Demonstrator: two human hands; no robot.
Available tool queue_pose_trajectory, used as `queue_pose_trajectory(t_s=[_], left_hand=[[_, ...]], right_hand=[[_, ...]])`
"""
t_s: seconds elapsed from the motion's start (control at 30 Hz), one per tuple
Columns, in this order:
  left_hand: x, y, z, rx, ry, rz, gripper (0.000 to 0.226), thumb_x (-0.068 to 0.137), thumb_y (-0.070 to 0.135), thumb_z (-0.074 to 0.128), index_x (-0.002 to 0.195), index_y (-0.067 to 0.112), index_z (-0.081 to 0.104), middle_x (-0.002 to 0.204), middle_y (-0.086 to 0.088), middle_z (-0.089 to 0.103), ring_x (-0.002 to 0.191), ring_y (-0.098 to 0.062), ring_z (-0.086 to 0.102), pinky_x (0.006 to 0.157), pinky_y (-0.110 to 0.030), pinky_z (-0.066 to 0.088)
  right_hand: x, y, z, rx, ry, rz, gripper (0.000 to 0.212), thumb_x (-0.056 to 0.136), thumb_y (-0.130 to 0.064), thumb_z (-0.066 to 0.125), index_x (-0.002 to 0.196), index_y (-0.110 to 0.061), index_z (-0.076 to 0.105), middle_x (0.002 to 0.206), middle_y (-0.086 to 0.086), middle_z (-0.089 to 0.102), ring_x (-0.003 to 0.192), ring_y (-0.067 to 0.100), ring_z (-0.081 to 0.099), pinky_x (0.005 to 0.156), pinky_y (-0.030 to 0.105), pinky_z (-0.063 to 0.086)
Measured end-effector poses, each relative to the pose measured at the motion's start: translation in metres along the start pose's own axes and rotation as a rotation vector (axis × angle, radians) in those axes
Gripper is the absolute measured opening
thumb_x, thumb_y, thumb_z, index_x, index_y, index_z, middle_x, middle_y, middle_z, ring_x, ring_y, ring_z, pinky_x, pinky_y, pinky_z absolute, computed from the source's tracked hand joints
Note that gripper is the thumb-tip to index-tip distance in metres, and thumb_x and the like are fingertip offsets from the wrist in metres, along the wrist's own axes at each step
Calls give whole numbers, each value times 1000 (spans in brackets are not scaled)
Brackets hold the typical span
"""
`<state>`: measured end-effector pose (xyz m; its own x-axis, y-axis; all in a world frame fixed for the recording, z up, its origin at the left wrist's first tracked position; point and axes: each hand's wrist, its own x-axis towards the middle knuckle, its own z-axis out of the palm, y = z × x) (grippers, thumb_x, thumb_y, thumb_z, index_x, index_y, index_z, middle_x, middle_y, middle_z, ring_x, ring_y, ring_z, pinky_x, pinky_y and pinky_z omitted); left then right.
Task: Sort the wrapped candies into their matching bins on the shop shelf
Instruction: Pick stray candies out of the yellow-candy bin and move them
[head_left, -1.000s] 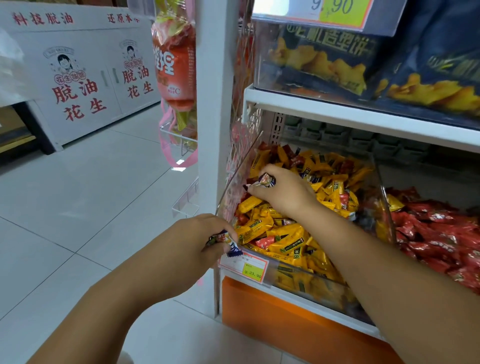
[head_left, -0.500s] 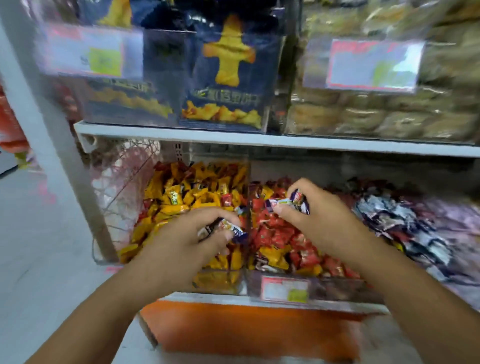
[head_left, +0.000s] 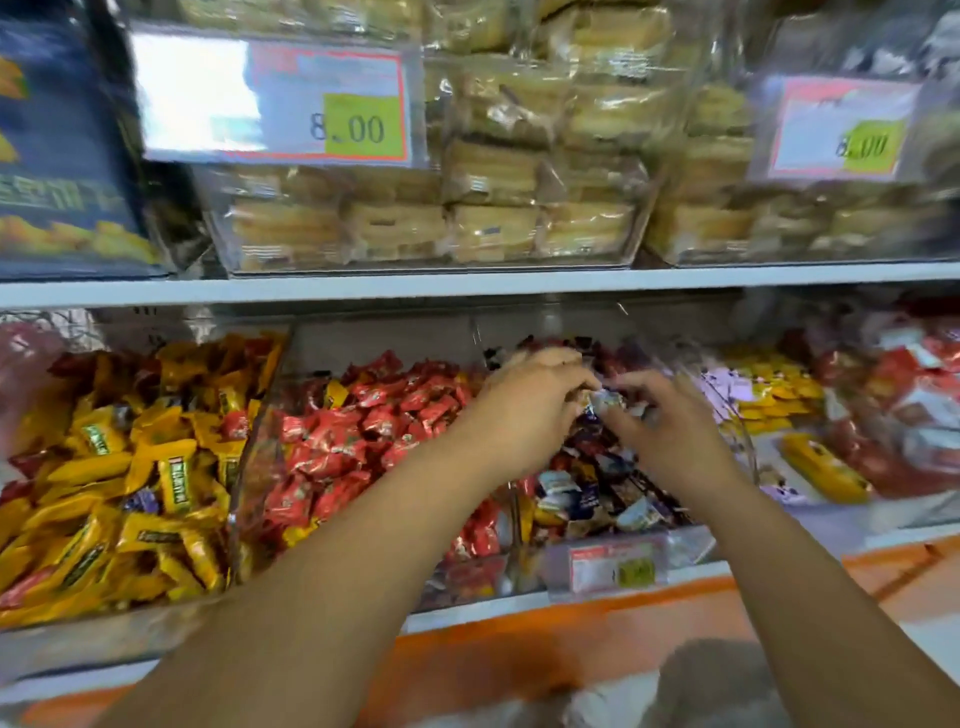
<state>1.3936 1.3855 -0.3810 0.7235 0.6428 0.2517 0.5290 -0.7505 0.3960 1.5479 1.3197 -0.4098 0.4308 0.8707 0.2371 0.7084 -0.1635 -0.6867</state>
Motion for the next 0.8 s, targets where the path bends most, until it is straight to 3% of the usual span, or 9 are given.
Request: queue_pose_trajectory(t_s=[0.13, 0.2, 0.3, 0.37, 0.4, 0.47, 0.57, 0.7, 0.8], left_hand=[[-7, -10, -11, 24, -73, -49, 48, 100, 24, 48, 142, 45, 40, 160, 7, 21, 145, -21, 13, 116, -29, 9], [-30, -21, -31, 20, -12, -39, 46, 100, 28, 50, 142, 45, 40, 157, 9, 24, 144, -16, 14, 115, -26, 9], [-81, -45, -66, 12, 81, -67, 43, 98, 29, 52, 139, 42, 45, 150, 15, 35, 141, -6, 23, 114, -19, 12], [-118, -65, -89, 10, 123, -123, 40, 97, 29, 53, 136, 40, 50, 142, 17, 43, 134, 1, 33, 109, -9, 17], [-137, -75, -99, 14, 143, -167, 39, 97, 29, 53, 134, 39, 51, 138, 19, 46, 130, 3, 36, 105, -6, 20], [-177, -98, -113, 31, 194, -272, 38, 97, 28, 53, 133, 38, 52, 132, 18, 49, 126, 0, 43, 105, -15, 33], [-241, -128, -126, 35, 325, -427, 34, 95, 28, 57, 128, 37, 58, 122, 16, 59, 114, -8, 57, 94, -32, 48], [-307, -155, -137, 97, 314, -646, 32, 94, 28, 58, 125, 38, 61, 123, 17, 63, 99, -6, 61, 85, -19, 42], [-344, -165, -138, 135, 287, -709, 34, 94, 28, 56, 125, 40, 60, 124, 21, 62, 109, -2, 56, 84, -8, 34]], right_hand=[[-2, -5, -17, 5, -52, 32, 36, 96, -25, 56, 131, -32, 52, 128, -10, 47, 98, 9, 49, 67, 12, 34], [-9, -15, -20, -19, -29, -39, 36, 98, -22, 53, 132, -34, 51, 139, -10, 45, 107, 9, 50, 74, 11, 34], [-27, -46, -13, 81, -77, -97, 31, 99, -22, 51, 125, -39, 56, 135, -16, 45, 92, 10, 58, 59, 8, 44], [-37, -68, 0, 143, -118, -196, 28, 98, -24, 52, 113, -46, 59, 129, -20, 52, 100, 16, 61, 67, 22, 50], [-42, -80, 8, 166, -141, -261, 27, 96, -25, 53, 108, -48, 59, 125, -23, 55, 106, 10, 59, 74, 25, 47], [-50, -106, 30, 179, -192, -381, 26, 92, -28, 53, 100, -51, 60, 115, -28, 58, 108, -5, 54, 85, 20, 41], [-64, -142, 70, 157, -269, -548, 28, 91, -21, 56, 100, -47, 63, 112, -28, 60, 114, -5, 52, 97, 12, 35], [-83, -197, 127, 79, -386, -772, 26, 92, -20, 53, 105, -39, 66, 115, -27, 58, 114, -8, 48, 101, 6, 28], [-91, -229, 168, -15, -584, -884, 29, 96, -15, 54, 115, -33, 66, 118, -23, 53, 115, -10, 41, 101, 3, 24]])
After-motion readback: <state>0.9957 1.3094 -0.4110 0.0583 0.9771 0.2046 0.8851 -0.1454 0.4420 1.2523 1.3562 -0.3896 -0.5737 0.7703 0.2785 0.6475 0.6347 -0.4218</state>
